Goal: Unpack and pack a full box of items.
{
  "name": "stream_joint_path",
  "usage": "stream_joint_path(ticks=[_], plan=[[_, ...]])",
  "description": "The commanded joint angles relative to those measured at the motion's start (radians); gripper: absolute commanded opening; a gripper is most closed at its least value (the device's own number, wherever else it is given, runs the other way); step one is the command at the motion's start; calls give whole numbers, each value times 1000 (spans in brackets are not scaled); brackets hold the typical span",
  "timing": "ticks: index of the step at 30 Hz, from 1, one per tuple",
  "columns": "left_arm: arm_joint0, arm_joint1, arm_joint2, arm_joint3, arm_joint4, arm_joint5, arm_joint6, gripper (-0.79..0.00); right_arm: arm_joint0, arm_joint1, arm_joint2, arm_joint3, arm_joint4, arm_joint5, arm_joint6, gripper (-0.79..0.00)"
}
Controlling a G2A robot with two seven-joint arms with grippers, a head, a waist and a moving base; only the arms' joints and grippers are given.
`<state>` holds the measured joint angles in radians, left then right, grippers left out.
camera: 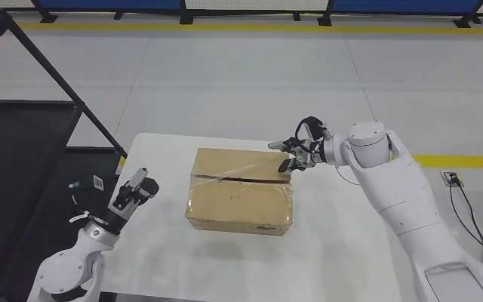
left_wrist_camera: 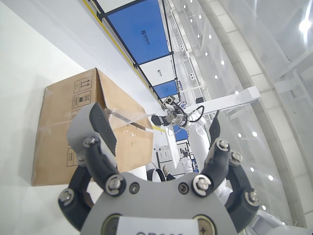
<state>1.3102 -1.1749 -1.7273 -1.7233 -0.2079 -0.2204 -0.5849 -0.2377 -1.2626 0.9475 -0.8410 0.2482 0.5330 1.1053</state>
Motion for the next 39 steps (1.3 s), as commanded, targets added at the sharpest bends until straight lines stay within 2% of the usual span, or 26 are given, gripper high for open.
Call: stream_joint_path(ticks=[1, 7, 8, 9, 11, 15, 18, 21, 30, 39], plan=[[3, 1, -2, -1, -3, -1, 4, 0, 19, -8, -17, 43, 8, -4, 12, -256], [5, 4, -4, -2, -8, -2, 10, 0, 57, -33, -57, 138, 23, -20, 26, -277], [4, 5, -5, -2, -8, -3, 11, 0, 63, -37, -62, 152, 26, -22, 27, -305], [5, 5, -5, -2, -9, -4, 11, 0, 69, -40, -67, 165, 27, -26, 29, -400], [4, 6, -5, -2, -10, -3, 11, 0, 78, -47, -76, 190, 32, -37, 32, -453], [2, 8, -5, -3, -9, -3, 13, 0, 92, -59, -88, 230, 42, -69, 44, -634], [-6, 10, -3, 1, -10, 5, 20, 0, 96, -64, -92, 247, 45, -95, 46, -693], [-19, 10, 2, 2, -13, 13, 30, 0, 93, -66, -94, 244, 45, -128, 47, -785], [-65, 12, 35, 11, -12, 36, 36, 0, 30, -46, -67, 121, 21, -163, -7, -785], [-98, 15, 77, 20, 6, 46, 16, 0, -118, 17, 41, -139, -15, -138, -62, -785]])
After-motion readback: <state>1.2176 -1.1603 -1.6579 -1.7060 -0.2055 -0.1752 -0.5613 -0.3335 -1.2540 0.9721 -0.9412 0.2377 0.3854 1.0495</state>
